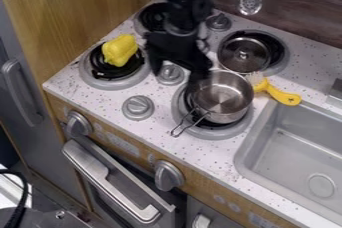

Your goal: Move the silver pot to the upper left burner

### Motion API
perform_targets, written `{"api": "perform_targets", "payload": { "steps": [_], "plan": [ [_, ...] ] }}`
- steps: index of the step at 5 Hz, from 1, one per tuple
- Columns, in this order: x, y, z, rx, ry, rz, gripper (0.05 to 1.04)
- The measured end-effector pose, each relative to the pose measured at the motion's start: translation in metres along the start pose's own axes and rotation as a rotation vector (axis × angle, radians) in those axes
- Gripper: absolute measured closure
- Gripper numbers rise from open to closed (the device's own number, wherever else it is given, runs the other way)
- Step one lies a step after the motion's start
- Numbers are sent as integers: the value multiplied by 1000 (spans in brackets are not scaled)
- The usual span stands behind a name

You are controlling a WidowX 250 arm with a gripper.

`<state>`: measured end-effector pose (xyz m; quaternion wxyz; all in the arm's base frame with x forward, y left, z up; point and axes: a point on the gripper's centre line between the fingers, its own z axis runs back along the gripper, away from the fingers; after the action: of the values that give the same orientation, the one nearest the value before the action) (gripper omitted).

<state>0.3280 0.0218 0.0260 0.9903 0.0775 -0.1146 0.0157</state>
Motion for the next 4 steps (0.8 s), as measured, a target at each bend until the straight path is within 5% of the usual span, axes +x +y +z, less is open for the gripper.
{"api": "perform_targets", "payload": {
  "steps": [2,4],
  "plan": [
    [16,-73,16,-126,-72,-113,85],
    [24,-89,-23,-112,-8,-118,85]
  ]
}}
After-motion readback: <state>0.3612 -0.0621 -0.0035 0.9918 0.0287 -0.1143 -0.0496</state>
